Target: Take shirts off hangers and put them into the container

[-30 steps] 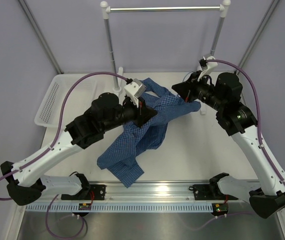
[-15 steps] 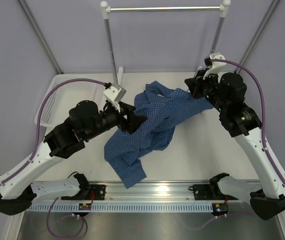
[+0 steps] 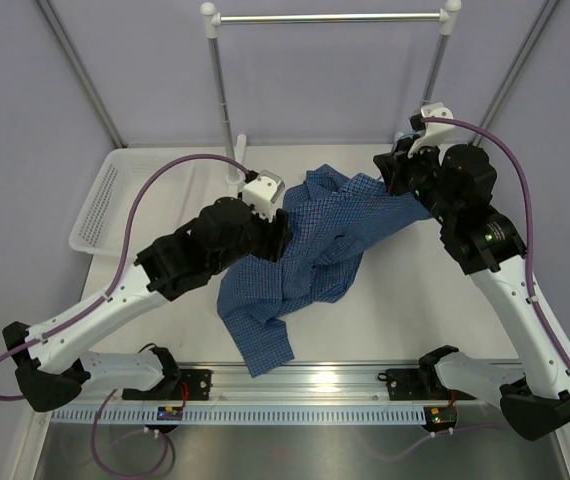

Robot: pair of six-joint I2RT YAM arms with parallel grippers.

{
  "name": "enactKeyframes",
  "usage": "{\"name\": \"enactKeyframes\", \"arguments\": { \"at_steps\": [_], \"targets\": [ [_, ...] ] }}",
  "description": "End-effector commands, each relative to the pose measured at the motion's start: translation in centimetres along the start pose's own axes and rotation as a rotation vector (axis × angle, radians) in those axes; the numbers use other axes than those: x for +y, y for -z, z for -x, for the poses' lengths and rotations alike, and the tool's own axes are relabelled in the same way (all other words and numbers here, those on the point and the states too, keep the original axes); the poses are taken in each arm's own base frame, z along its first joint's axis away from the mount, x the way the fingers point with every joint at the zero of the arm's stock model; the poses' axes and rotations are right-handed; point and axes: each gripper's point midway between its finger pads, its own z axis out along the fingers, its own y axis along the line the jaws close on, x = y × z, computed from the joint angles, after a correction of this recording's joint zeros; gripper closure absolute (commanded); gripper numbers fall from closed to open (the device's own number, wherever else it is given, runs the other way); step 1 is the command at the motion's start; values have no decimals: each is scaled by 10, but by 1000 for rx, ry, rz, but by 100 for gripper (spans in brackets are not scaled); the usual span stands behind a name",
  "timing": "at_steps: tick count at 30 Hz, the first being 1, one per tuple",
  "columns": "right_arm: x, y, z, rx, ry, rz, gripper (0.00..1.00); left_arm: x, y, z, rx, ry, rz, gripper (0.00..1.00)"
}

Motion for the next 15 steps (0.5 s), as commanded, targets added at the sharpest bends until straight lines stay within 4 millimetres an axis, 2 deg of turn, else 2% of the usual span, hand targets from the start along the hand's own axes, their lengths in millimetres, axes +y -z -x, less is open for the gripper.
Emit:
{"name": "enactKeyframes", "arguments": {
  "at_steps": [1, 2, 3, 4, 5, 6, 10, 15],
  "targets": [
    [-4, 17, 39, -113, 18, -22, 100, 1, 0, 28, -68, 29, 34, 45],
    [-4, 18, 39, -112, 16, -22, 100, 1, -1, 27, -67, 30, 39, 50],
    [-4, 17, 38, -109, 18, -24, 100, 1, -2, 27, -64, 29, 40, 59],
    [-4, 18, 37, -106, 19, -25, 100, 1, -1, 28, -68, 33, 37, 71],
    [-7, 18, 37, -105, 22, -39, 100, 1, 0, 28, -67, 35, 36, 92],
    [-9, 18, 36, -102, 29, -51, 100, 1, 4, 30, -74, 37, 33, 100],
    [-27, 18, 33, -97, 55, -144, 100, 7, 23, 30, -79, 37, 36, 100],
    [-54, 10, 18, -45, 114, -283, 100, 32, 48, 20, -86, 30, 118, 100]
  ]
}}
